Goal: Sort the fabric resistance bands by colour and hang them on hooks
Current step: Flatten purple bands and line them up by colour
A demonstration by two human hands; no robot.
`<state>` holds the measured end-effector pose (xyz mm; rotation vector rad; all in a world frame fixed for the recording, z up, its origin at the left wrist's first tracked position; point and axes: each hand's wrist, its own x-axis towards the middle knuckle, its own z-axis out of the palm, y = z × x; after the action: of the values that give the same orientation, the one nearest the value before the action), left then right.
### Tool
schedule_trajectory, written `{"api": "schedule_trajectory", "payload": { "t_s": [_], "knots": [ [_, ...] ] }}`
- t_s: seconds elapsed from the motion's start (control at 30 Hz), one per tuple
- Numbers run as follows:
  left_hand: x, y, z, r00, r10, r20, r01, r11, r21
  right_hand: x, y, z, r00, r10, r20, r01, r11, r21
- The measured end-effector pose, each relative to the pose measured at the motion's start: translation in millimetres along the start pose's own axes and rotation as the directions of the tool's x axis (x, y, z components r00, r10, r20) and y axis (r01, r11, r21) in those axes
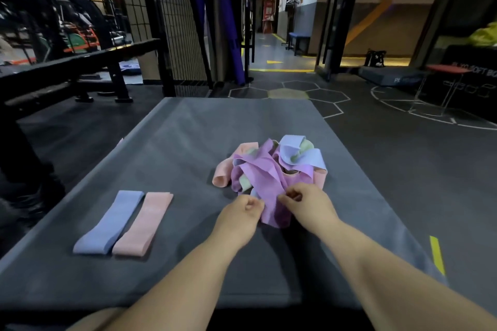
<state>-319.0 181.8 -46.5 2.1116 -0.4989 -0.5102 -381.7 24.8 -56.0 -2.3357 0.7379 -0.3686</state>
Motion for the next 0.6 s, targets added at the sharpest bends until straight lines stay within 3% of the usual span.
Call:
{"api": "schedule_trajectory", "payload": {
  "t_s": [0.1, 0.3, 0.6],
  "knots": [
    [8, 0, 4, 0.999, -0.037, 0.009, 0.038, 0.997, -0.064, 0, -4, -3, 0.999, -0.048, -0.014, 0.049, 0.994, 0.093],
    [13, 0, 9, 0.999, -0.040, 0.031, 0.046, 0.977, -0.208, -13, -9, -13, 0.997, -0.065, 0.038, 0.040, 0.885, 0.464],
    [15, -5, 13, 0.996, -0.043, 0.075, 0.066, 0.938, -0.341, -41, -4, -33, 0.984, -0.155, 0.084, 0.083, 0.826, 0.558]
  ]
}}
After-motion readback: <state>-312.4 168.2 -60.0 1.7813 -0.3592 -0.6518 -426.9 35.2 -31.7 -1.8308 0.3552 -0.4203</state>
